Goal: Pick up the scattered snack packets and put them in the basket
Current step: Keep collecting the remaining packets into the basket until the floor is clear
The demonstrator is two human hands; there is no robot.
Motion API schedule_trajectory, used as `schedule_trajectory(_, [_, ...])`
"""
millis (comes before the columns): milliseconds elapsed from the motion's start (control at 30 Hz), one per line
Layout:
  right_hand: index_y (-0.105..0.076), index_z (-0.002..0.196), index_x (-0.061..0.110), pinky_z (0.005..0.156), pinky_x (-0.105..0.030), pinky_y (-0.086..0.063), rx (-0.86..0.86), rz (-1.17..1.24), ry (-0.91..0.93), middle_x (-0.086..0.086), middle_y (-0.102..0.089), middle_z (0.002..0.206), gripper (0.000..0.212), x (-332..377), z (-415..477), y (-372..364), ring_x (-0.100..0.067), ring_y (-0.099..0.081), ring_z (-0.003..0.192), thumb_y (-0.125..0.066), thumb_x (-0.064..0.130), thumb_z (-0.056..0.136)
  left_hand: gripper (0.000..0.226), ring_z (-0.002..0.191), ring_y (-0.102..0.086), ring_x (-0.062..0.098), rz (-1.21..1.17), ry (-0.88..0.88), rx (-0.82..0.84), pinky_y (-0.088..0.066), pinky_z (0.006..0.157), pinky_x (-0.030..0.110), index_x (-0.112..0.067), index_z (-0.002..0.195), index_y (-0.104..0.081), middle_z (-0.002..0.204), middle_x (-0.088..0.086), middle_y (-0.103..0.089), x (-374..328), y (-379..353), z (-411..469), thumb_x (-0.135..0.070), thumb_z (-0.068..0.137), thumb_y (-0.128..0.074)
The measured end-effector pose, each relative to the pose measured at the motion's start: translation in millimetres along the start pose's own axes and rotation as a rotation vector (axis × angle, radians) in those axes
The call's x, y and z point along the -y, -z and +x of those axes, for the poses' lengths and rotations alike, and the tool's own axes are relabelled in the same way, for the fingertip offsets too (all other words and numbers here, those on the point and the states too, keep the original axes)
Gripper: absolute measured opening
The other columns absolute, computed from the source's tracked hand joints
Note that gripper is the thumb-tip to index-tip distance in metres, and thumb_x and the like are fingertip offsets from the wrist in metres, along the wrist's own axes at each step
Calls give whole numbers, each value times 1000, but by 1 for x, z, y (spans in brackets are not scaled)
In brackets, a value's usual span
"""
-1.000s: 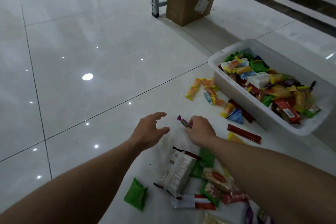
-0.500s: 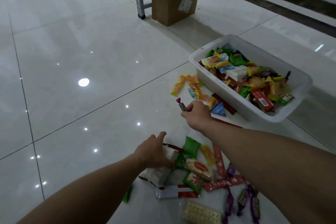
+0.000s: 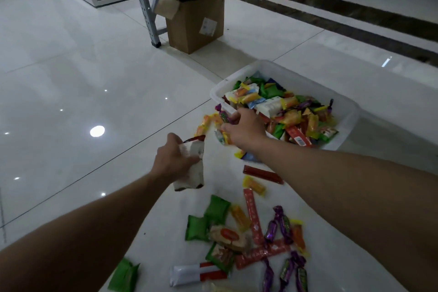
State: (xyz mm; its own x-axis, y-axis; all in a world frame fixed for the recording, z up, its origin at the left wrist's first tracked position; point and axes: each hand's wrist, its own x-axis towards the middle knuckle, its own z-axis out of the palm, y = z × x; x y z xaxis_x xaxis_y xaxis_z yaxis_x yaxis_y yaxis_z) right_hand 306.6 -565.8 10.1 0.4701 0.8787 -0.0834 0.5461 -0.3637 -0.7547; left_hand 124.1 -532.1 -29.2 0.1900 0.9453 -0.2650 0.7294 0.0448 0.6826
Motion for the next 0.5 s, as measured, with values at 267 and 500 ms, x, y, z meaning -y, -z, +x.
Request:
schedule_trajectory(267, [-66, 91, 11, 66, -29, -49, -272, 58, -158, -4, -62, 84, 15, -35, 44, 87, -20, -61, 78, -68, 23, 84, 48, 92, -60, 25, -172, -140, -21, -58, 72, 41, -22, 111, -42, 106, 4, -52, -117, -34, 34, -37, 79, -75])
schedule_trajectory(500, [-69, 85, 15, 66, -27, -49, -372, 121, -306, -2, -67, 84, 10, -79, 75, 133, -19, -64, 77, -70, 25, 82, 49, 89, -54, 19, -157, -244, 5, -52, 63, 30, -22, 121, -50, 105, -2, -47, -191, -79, 61, -36, 80, -74])
